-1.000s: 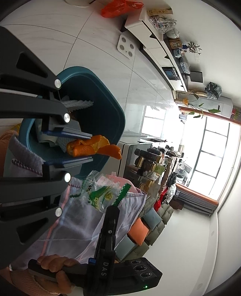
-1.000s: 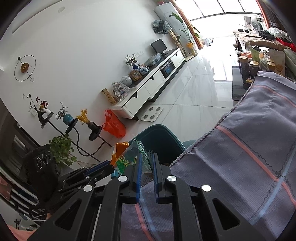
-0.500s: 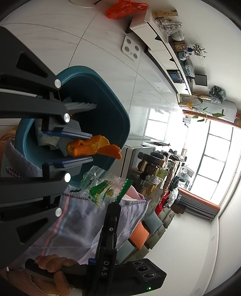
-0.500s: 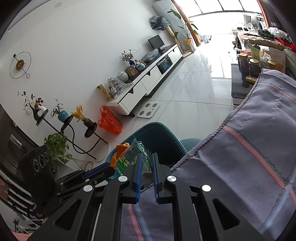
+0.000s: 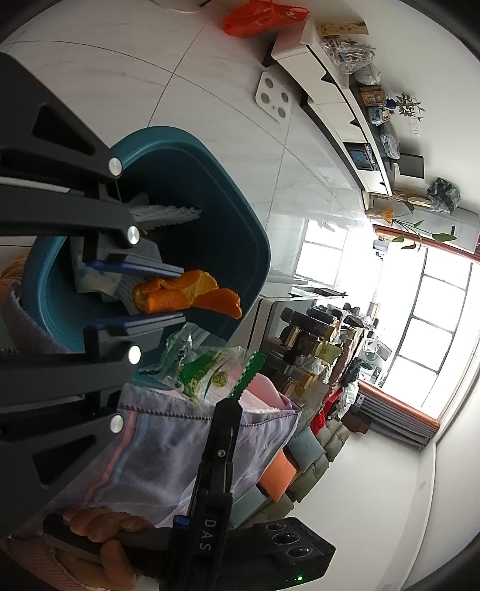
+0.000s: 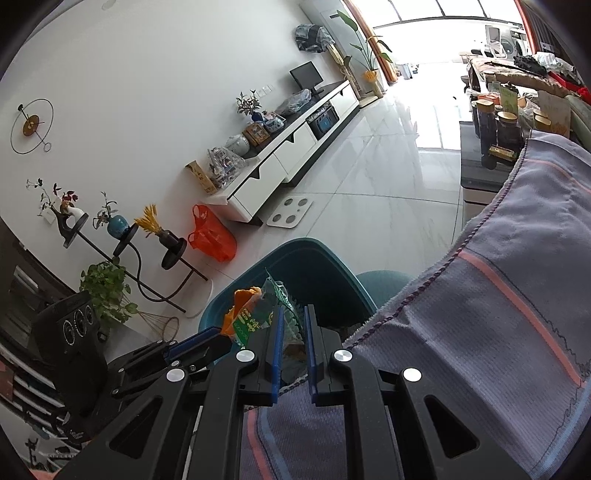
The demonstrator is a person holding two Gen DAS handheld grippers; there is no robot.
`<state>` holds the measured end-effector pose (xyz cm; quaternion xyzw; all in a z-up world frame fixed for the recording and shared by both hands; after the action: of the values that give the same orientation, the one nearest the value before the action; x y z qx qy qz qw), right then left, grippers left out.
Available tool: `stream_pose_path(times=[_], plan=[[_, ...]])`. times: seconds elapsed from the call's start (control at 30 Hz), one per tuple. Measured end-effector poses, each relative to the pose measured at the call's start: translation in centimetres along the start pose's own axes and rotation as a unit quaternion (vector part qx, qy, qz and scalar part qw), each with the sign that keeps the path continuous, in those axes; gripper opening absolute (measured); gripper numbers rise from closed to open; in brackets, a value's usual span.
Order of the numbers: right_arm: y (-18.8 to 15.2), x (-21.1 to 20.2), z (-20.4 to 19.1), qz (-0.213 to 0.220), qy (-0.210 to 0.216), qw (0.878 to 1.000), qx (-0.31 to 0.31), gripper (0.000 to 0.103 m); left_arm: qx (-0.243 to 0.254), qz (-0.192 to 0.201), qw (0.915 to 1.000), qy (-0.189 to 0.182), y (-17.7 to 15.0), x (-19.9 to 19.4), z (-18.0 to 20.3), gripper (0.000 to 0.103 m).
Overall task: Collect trash
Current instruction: 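Open the left tool to drop the peel while the right tool drops the bag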
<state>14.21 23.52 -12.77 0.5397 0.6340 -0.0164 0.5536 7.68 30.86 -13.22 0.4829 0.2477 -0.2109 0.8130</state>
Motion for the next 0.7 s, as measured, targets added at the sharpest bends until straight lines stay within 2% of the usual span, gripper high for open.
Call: stream_pose_path(times=[0.43, 0.5, 0.57, 0.63, 0.7], plan=[[-0.1, 1.6, -0.5, -0.018, -0.012, 1.0, 0.001, 0.014, -0.02, -0.016, 0.9997, -0.002, -0.4, 1.8, -0.9, 0.021], [-0.2, 1.7, -0.4, -0.019, -0.011, 1.0, 0.004, 0.014, -0.025, -0.018, 0.9995, -0.004, -0.5, 2.1, -1.1, 0.024], [-0.2, 1.6, -0.3, -0.018, -0.01, 1.0, 0.006, 0.014, -0.029, -0.017, 0.9994, -0.004, -0.4, 2.2, -1.2, 0.04], [-0.2, 1.4, 0.0, -0.016, -0.007, 1.0, 0.01, 0.016, -0.027, -0.014, 0.9995, -0.004, -0.4, 2.1, -1.1, 0.042], [-0.2, 1.0, 0.1, -0.011, -0.005, 1.0, 0.012, 0.024, -0.025, -0.011, 0.9996, -0.006, -0.4, 1.8, -0.9, 0.043]])
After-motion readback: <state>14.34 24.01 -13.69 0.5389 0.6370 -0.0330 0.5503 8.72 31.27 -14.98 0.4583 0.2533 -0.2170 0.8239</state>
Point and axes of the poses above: each gripper's, at about its wrist camera, not at the fingertips, and x roughly the way its jaws point, z to its right, y to its top, the point moved 9 cm from there along x, roughly the way its jaws point, and after that the axes turned 10 degrees about -y, right-handed, at the moved point
